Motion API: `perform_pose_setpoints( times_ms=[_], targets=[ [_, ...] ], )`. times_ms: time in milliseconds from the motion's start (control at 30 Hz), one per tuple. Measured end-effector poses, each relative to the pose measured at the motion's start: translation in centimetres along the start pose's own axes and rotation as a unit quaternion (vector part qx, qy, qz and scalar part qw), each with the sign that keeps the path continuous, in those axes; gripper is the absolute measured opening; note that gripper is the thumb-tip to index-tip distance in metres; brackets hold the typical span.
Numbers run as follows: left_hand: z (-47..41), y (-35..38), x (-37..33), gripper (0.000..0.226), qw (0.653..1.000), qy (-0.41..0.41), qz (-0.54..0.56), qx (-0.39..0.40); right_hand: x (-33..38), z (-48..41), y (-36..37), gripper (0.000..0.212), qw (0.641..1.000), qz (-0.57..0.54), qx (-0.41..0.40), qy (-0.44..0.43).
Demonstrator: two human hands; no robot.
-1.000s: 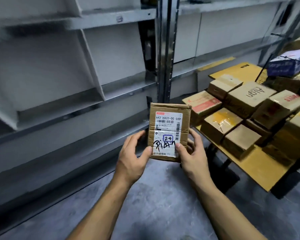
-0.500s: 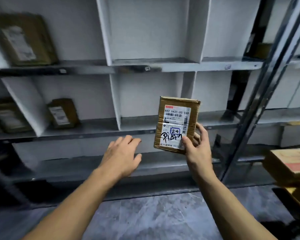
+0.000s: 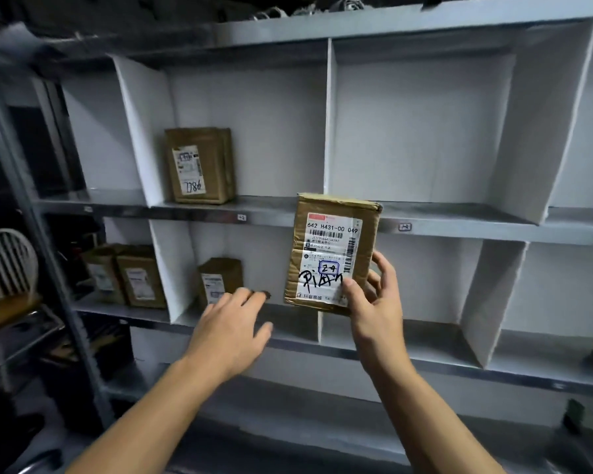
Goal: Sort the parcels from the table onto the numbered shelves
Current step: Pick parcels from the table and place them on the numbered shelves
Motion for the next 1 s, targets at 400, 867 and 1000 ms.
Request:
perform_pose_setpoints(
  times_ms=[400, 867, 1000],
  targets=[
    [-8.4, -2.0, 9.5, 0.052, 0.988, -0.074, 0.077, -0.112, -2.6, -12.3, 8.8, 0.051, 0.997, -0.058, 0.035, -0.037],
    [-16.7, -1.0, 15.8, 0.050, 0.985, 0.002, 0.134, -0.111, -4.7, -16.6, 13.1, 0.051, 0.994, -0.051, -0.032, -0.096],
    [-17.8, -1.1, 14.2, 0.049, 0.977, 0.069, 0.161, -0.119, -4.9, -14.7, 11.6, 0.050, 0.990, -0.045, -0.071, -0.115]
  ],
)
Point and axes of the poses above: each hand's wrist, its own z-axis away from the middle knuckle, its own y-axis out of the palm, x = y × z, the point moved 10 cm from there along -z, towards the middle knuckle, and after that the axes turned 4 degrees about -z, right-handed, at the moved point
